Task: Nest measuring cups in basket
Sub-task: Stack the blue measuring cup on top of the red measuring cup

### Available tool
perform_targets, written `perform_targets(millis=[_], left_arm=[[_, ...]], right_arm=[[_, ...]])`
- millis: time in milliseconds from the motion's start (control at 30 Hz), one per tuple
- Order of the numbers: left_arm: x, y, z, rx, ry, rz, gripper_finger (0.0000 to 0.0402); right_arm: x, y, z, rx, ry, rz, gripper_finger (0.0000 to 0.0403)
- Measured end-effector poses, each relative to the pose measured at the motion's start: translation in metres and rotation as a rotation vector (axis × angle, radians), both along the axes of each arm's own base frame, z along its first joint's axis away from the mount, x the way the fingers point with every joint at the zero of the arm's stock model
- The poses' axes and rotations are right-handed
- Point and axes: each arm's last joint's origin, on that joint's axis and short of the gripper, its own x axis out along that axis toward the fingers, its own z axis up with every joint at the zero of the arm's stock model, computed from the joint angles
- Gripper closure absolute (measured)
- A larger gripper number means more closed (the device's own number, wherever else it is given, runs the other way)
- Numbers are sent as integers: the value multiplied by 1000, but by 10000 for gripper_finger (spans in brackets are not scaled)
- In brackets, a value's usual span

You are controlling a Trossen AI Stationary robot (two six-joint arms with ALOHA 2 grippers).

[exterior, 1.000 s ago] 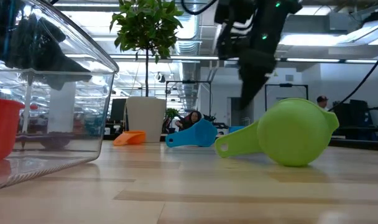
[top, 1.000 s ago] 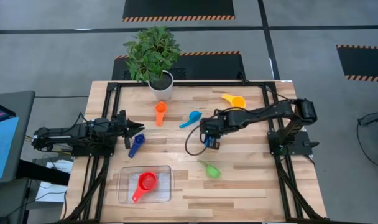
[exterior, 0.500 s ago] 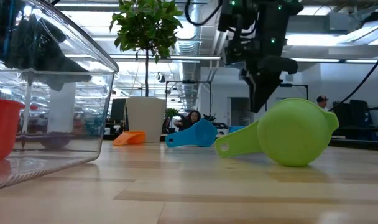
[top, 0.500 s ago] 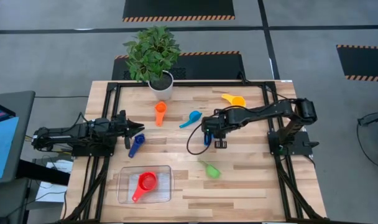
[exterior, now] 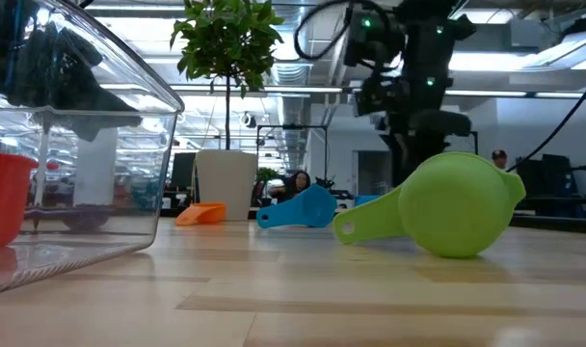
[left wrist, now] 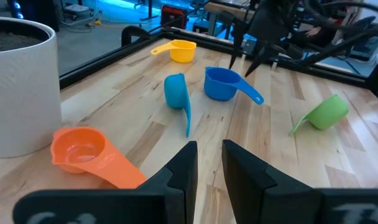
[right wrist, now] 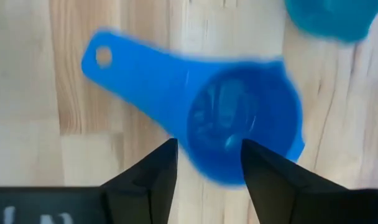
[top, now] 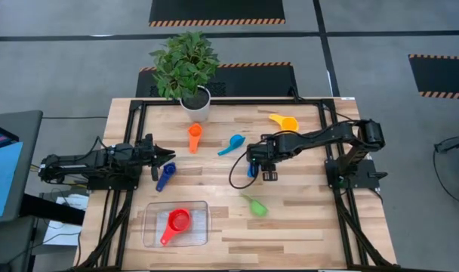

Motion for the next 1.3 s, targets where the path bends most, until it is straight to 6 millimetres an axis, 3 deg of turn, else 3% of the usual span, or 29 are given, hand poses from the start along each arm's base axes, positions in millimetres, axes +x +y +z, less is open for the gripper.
perform_targets(millis=[433, 767, 933, 1100, 1167, 1300], left_arm=[[0, 0, -1, 0, 12, 0, 340], [0, 0, -2, -1, 27, -1, 340], [0, 0, -2, -1, 30, 1, 340], [1, 0, -2, -1, 32, 0, 340], [1, 0, -2, -1, 31, 1, 340], [1, 0, -2, -1, 31, 1, 340]], right_arm=[[0, 1, -1, 25, 24, 71, 214], [15, -2, -35, 25, 86, 69, 219], [22, -3, -42, 27, 99, 69, 261], [32, -2, -35, 28, 59, 64, 345], [37, -1, -27, 23, 40, 66, 381], [56, 7, 1, 17, -58, 92, 384]])
